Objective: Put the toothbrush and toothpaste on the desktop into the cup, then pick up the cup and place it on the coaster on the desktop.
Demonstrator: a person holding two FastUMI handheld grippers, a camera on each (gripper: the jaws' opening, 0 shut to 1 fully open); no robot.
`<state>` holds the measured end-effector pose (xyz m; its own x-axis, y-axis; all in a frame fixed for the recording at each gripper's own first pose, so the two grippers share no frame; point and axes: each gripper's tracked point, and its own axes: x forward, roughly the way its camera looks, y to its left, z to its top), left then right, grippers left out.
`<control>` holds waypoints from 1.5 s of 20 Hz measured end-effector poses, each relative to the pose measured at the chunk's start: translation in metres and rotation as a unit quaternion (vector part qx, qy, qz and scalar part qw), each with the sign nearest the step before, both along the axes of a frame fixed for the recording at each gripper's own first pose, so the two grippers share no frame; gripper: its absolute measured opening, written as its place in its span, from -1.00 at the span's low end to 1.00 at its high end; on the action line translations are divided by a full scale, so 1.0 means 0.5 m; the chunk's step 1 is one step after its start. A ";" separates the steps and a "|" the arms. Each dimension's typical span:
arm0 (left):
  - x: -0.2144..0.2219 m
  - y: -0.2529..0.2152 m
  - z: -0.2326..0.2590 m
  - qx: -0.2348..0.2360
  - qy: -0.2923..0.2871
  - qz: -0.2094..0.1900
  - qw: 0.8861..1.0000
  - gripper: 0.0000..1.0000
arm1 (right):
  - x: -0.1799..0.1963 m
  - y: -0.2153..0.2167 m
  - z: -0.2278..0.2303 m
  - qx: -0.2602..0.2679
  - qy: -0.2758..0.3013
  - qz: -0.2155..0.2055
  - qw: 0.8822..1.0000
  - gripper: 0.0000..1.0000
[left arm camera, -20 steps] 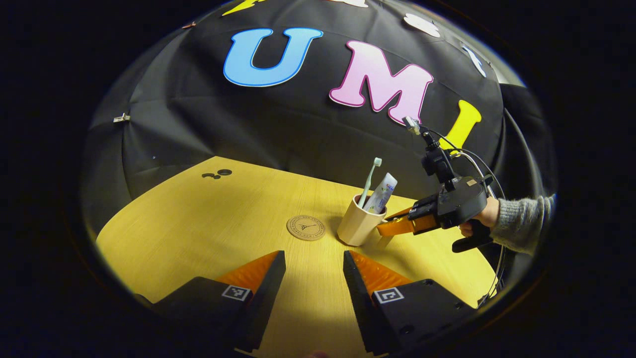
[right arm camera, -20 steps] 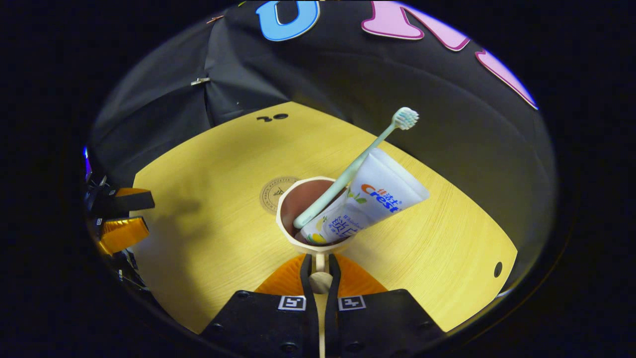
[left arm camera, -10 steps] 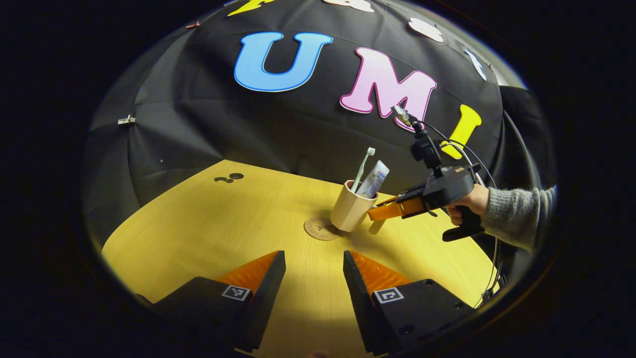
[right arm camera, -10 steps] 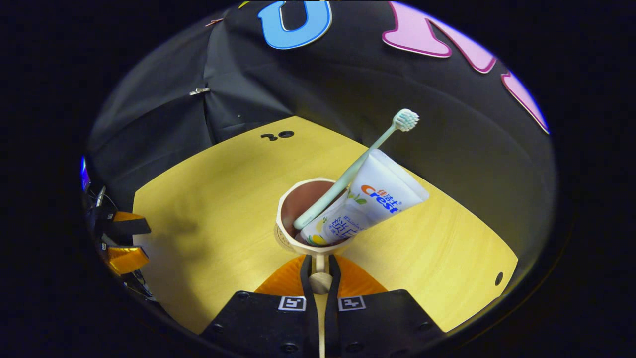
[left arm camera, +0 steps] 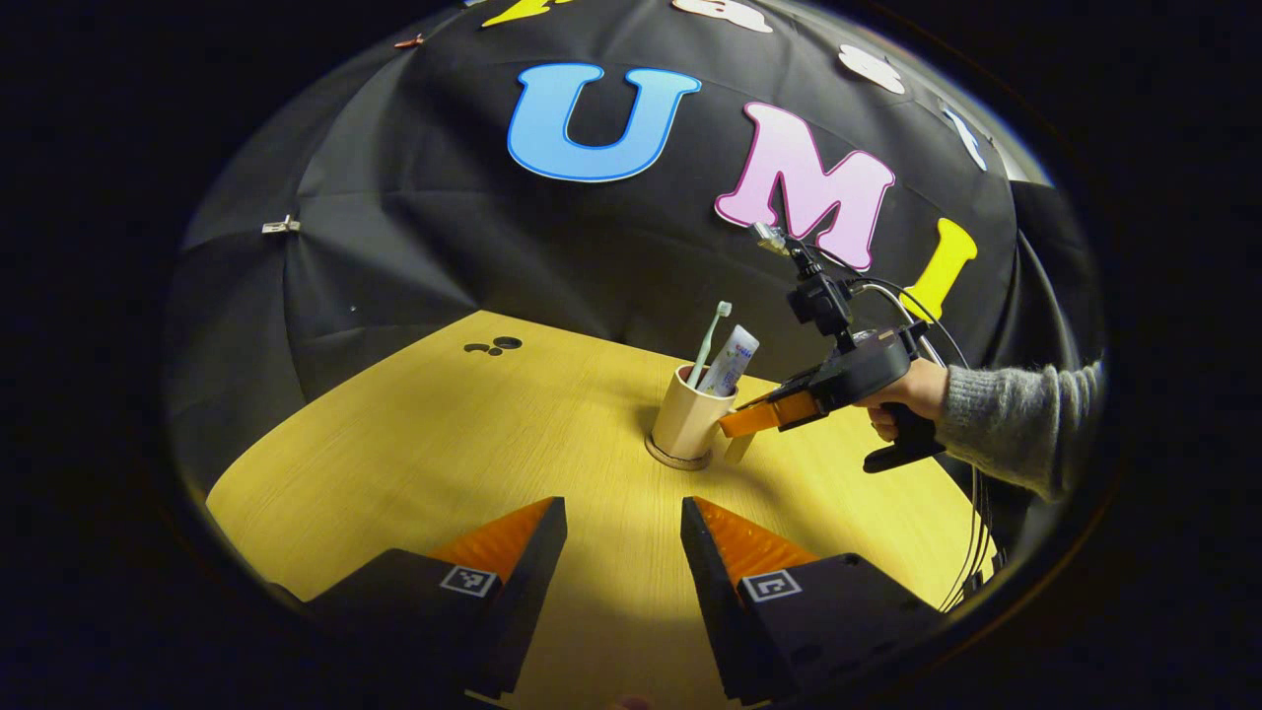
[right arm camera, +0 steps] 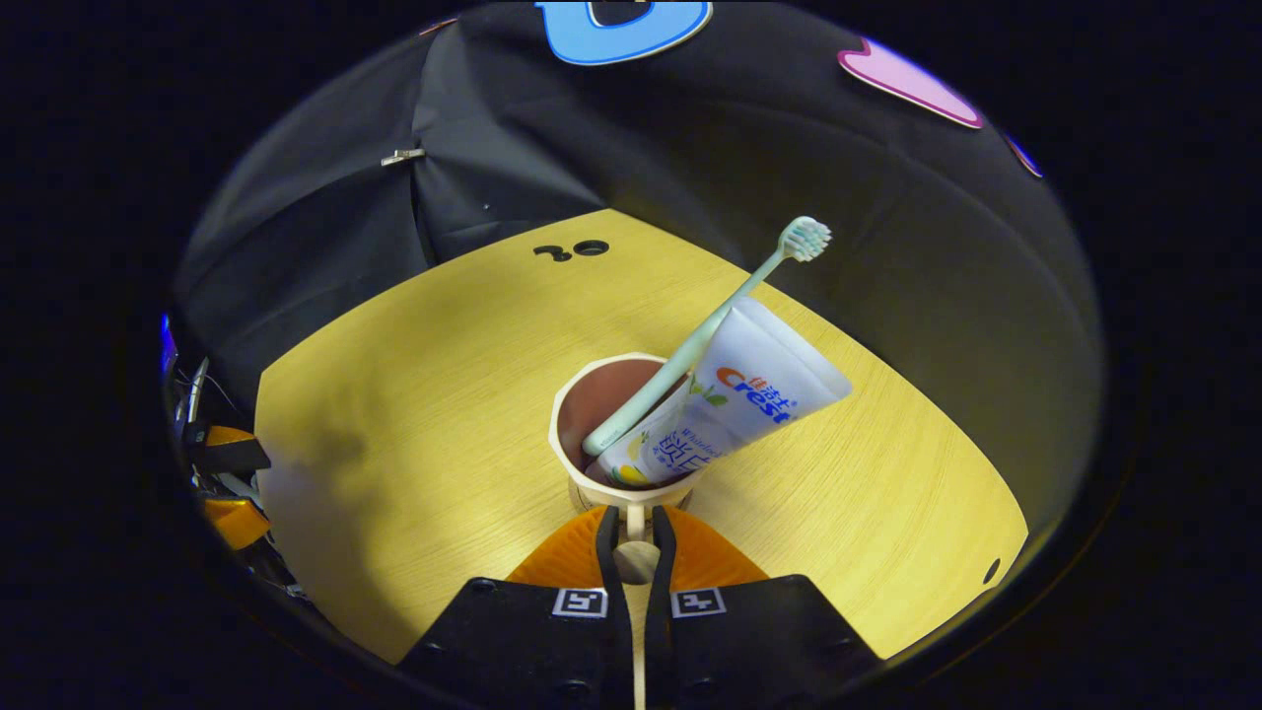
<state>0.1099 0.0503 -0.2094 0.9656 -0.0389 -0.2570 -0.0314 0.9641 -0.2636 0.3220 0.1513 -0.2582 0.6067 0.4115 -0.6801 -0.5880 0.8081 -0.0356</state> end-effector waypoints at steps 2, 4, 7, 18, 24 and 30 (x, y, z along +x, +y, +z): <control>0.004 0.005 0.001 -0.001 -0.001 0.002 1.000 0.51 | 0.000 -0.003 -0.001 0.002 0.004 -0.005 1.000 -0.84; 0.004 0.004 0.000 -0.003 0.000 0.003 1.000 0.51 | 0.003 -0.004 -0.001 0.002 0.006 -0.005 1.000 -0.83; 0.007 0.005 0.002 -0.004 -0.001 0.003 1.000 0.51 | 0.004 -0.006 0.003 0.005 0.010 -0.008 1.000 -0.82; 0.009 0.002 0.012 0.001 -0.004 0.003 1.000 0.51 | -0.017 -0.039 0.024 -0.002 -0.002 -0.024 1.000 -0.22; 0.010 -0.004 0.032 0.004 -0.009 -0.006 1.000 0.51 | -0.044 -0.066 0.099 0.024 -0.027 -0.045 0.998 -0.09; 0.007 -0.009 0.095 0.015 -0.030 -0.016 0.999 0.51 | -0.123 -0.065 0.207 0.088 -0.075 -0.056 0.992 -0.09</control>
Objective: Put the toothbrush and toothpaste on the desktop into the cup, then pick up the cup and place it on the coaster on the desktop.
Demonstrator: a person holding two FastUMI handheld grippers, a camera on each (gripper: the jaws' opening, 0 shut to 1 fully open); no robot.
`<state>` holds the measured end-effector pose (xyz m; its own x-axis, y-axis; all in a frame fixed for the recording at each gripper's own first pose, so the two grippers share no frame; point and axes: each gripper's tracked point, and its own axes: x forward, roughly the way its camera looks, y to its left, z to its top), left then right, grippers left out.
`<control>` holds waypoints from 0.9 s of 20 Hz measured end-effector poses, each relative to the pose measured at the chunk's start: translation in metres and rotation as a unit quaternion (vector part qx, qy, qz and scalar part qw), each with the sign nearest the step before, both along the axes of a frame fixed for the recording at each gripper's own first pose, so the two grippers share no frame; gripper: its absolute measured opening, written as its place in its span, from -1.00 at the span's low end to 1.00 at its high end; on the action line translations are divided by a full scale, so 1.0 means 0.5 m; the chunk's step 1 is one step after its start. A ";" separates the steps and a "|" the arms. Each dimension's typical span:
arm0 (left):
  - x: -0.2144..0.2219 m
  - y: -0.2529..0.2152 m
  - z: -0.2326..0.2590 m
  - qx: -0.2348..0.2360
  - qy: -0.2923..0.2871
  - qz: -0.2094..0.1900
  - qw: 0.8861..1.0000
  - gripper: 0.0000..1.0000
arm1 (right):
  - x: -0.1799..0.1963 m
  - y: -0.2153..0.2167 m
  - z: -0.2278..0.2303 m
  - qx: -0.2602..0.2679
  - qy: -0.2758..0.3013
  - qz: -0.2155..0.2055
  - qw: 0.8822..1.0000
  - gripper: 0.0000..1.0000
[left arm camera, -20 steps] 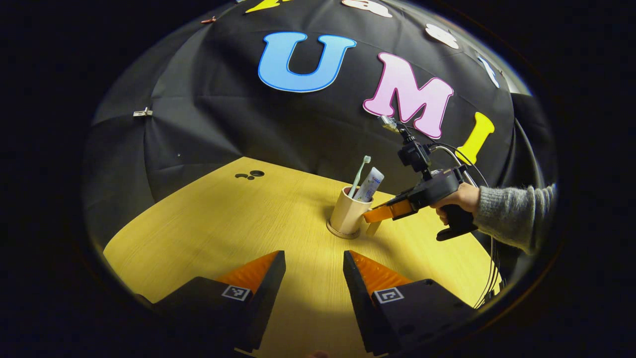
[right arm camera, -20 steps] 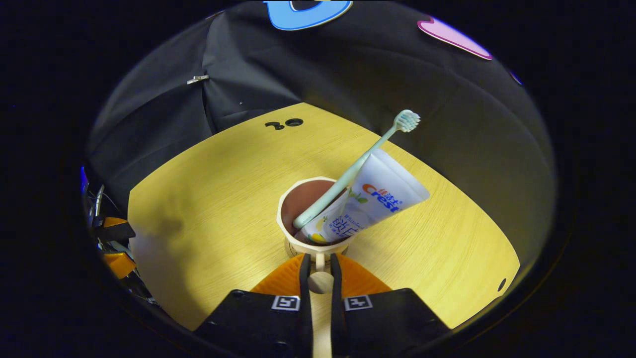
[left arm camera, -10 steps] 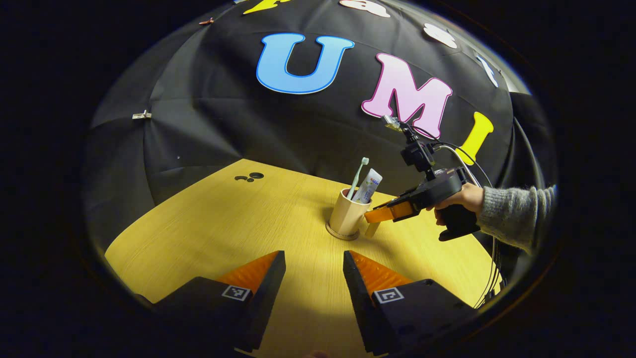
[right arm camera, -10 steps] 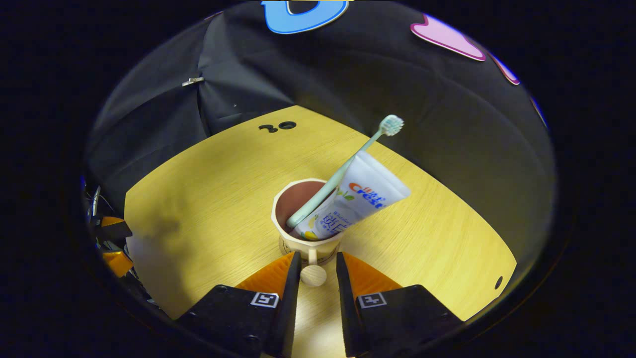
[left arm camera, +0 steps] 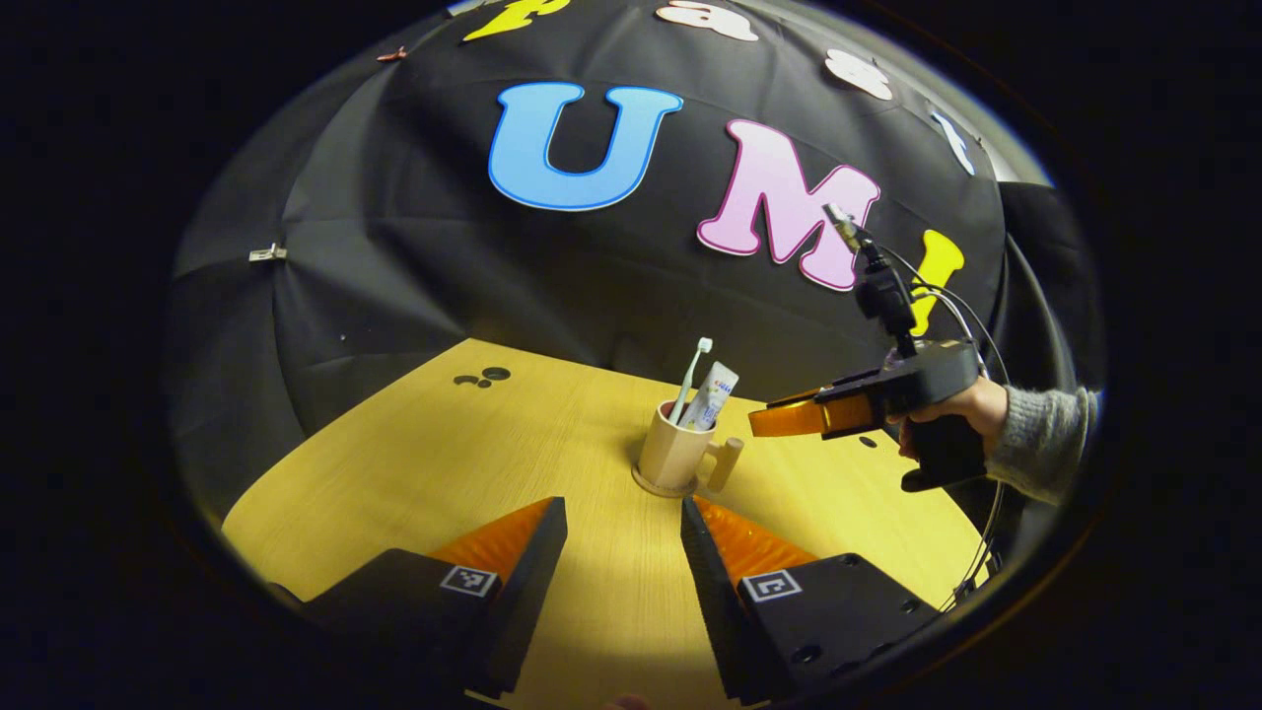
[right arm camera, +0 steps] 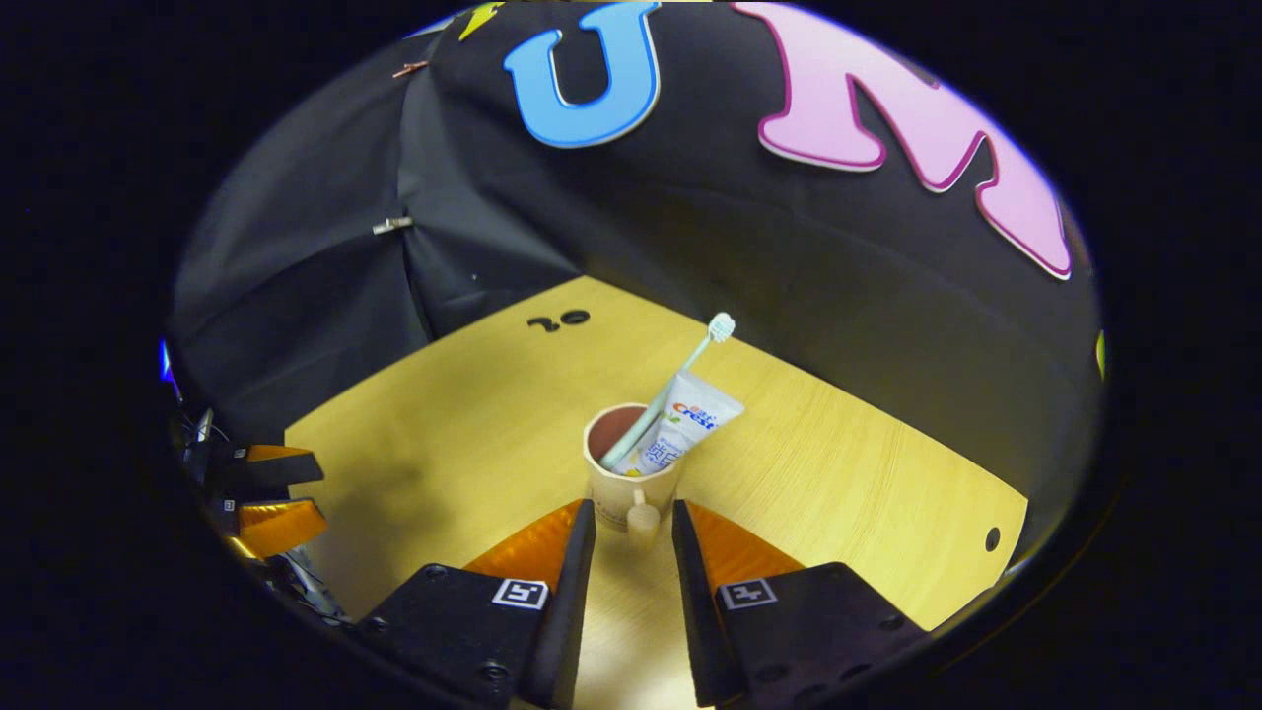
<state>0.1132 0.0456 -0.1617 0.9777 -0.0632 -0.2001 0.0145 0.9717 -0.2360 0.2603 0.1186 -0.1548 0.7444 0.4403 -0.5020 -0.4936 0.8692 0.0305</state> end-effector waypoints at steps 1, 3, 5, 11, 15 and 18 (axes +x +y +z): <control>-0.005 -0.003 0.013 0.001 -0.003 -0.002 1.000 0.51 | -0.019 0.003 0.022 0.011 -0.011 0.001 1.000 -0.04; -0.018 -0.007 0.036 0.001 -0.009 -0.006 1.000 0.51 | -0.050 0.004 0.063 0.031 -0.033 0.003 0.999 -0.04; -0.030 -0.020 0.064 0.005 -0.014 -0.013 1.000 0.52 | -0.081 -0.001 0.103 0.049 -0.049 -0.002 0.998 -0.05; -0.059 -0.060 0.160 0.019 -0.043 -0.041 0.998 0.53 | -0.207 -0.026 0.198 0.096 -0.078 -0.009 0.992 -0.02; -0.084 -0.081 0.207 0.020 -0.064 -0.064 0.996 0.52 | -0.281 -0.031 0.233 0.110 -0.109 -0.025 0.988 0.11; -0.108 -0.095 0.238 0.035 -0.084 -0.086 0.992 0.55 | -0.341 -0.041 0.246 0.118 -0.125 -0.057 0.983 0.19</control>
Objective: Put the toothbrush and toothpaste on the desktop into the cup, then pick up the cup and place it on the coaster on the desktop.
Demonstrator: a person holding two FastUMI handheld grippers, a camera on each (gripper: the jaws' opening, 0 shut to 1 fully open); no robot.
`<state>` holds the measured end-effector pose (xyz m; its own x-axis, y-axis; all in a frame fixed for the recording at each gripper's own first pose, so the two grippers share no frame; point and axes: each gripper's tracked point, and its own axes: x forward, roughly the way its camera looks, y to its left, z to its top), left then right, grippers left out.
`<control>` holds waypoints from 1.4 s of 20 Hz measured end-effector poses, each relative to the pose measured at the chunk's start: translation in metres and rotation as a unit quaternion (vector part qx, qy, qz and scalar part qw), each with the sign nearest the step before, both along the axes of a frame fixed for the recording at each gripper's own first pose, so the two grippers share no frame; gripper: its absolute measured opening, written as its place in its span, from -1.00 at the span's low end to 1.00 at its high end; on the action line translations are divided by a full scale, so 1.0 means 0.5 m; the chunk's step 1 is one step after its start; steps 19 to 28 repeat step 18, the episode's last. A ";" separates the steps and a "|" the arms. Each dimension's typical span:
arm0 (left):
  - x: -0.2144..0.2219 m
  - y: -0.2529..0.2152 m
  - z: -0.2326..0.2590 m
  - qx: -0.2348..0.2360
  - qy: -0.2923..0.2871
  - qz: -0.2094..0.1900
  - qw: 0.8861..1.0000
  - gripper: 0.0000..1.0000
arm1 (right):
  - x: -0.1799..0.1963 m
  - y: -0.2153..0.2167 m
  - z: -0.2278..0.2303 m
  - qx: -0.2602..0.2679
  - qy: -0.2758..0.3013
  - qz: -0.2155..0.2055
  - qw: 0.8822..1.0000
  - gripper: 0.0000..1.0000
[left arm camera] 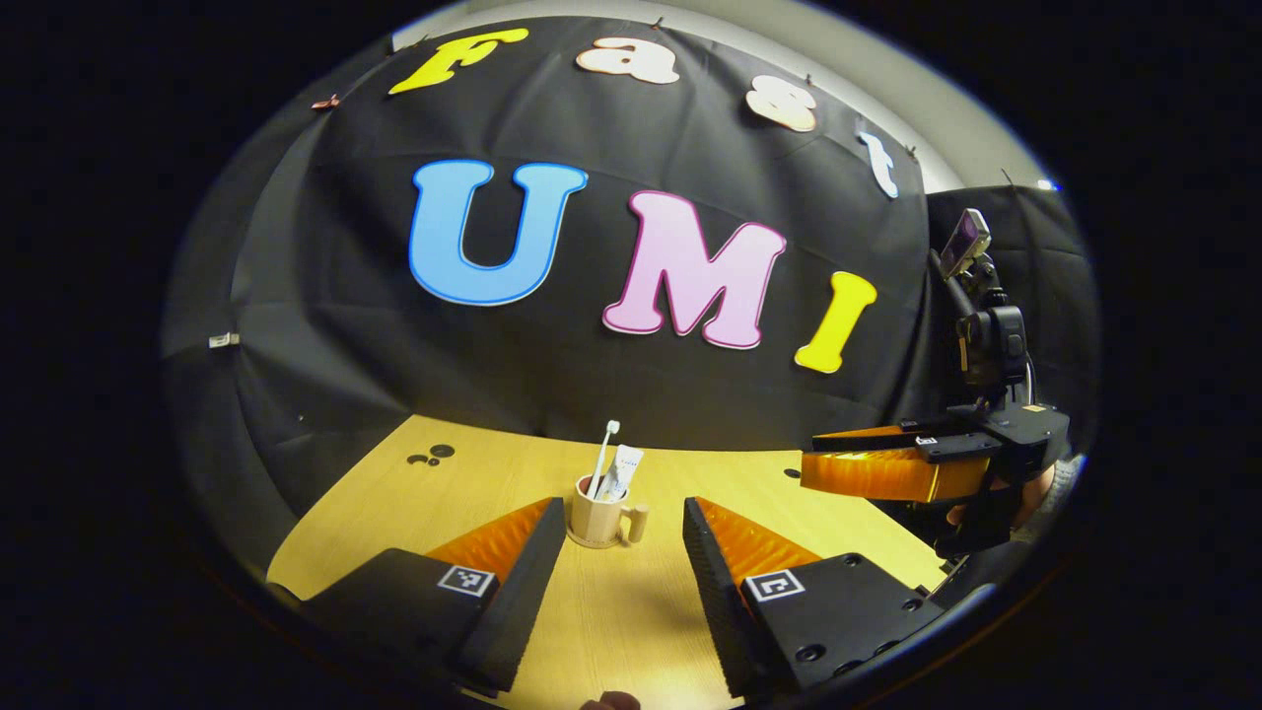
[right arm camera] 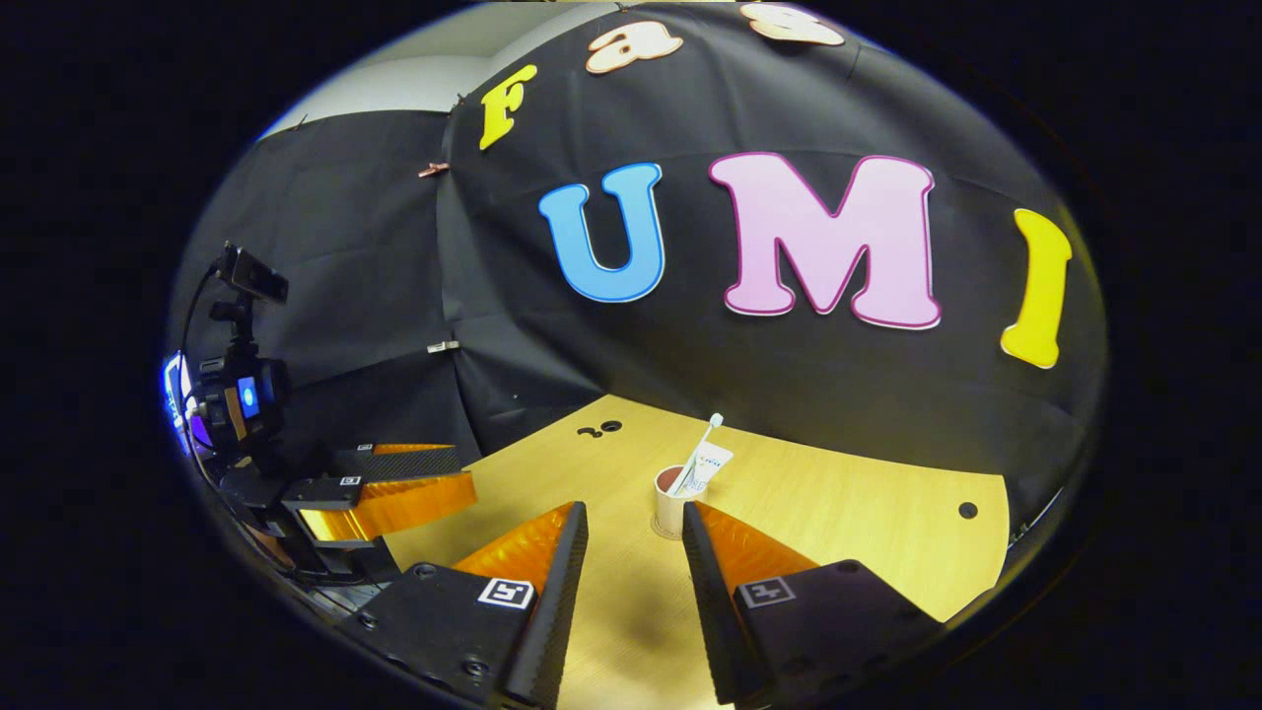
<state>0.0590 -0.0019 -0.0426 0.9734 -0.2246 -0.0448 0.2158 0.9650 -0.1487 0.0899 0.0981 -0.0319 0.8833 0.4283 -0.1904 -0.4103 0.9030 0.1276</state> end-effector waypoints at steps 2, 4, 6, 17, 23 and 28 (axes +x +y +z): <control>-0.016 -0.006 0.015 0.016 -0.012 -0.010 1.000 0.59 | -0.033 -0.005 0.017 0.017 -0.009 -0.021 1.000 0.24; -0.036 -0.012 0.027 0.027 -0.019 -0.012 0.999 0.64 | -0.060 -0.011 0.027 0.024 -0.019 -0.033 0.999 0.33; -0.053 -0.029 0.029 0.031 -0.020 -0.017 0.999 0.68 | -0.083 -0.020 0.034 0.027 -0.025 -0.038 0.999 0.33; -0.090 -0.085 0.056 0.024 -0.025 0.018 0.999 0.72 | -0.153 -0.031 0.040 0.010 -0.049 0.004 0.999 0.34; -0.089 -0.087 0.057 0.022 -0.027 0.021 0.999 0.72 | -0.155 -0.027 0.038 0.013 -0.048 0.010 0.999 0.43; -0.089 -0.087 0.057 0.022 -0.027 0.021 0.999 0.72 | -0.155 -0.027 0.038 0.013 -0.048 0.010 0.999 0.43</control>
